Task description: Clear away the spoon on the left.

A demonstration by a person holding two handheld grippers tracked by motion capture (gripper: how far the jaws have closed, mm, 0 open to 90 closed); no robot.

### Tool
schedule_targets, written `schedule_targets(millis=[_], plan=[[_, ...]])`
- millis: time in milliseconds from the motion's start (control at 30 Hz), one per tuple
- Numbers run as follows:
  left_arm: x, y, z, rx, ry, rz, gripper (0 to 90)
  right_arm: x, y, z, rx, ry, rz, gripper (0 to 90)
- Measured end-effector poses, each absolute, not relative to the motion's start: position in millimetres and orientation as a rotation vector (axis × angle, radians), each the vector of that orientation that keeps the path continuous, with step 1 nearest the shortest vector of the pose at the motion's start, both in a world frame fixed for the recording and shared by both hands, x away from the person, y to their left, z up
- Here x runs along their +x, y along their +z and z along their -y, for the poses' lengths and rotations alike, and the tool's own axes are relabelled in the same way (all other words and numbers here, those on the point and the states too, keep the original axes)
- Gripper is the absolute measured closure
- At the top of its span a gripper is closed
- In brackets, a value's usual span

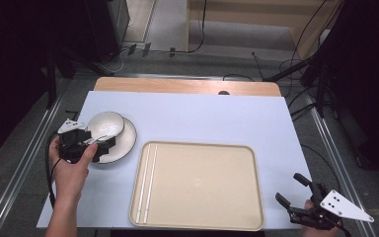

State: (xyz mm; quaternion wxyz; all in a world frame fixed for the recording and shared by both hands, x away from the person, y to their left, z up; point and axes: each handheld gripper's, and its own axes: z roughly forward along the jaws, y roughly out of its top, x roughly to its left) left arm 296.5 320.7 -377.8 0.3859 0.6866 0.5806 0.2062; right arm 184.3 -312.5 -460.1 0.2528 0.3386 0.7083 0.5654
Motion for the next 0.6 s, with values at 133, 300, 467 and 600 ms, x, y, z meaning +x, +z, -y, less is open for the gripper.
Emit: schedule_targets(millis=[133, 300, 467, 600], plan=[[296, -376, -327, 1.718, 0.519, -1.501, 7.7, 184, -461, 312, 0.925, 1.536, -1.929, 12.9], [295, -376, -338, 1.682, 0.5, -1.526, 14.5, 183, -460, 312, 0.919, 1.534, -1.93, 12.9], [293, -377, -350, 1.634, 0.511, -1.548, 23.1, 185, -462, 312, 0.927, 1.531, -1.933, 12.9], [294, -383, -355, 1.627, 0.509, -1.57, 32.8, 185, -462, 311, 0.92, 1.528, -1.937, 12.9]])
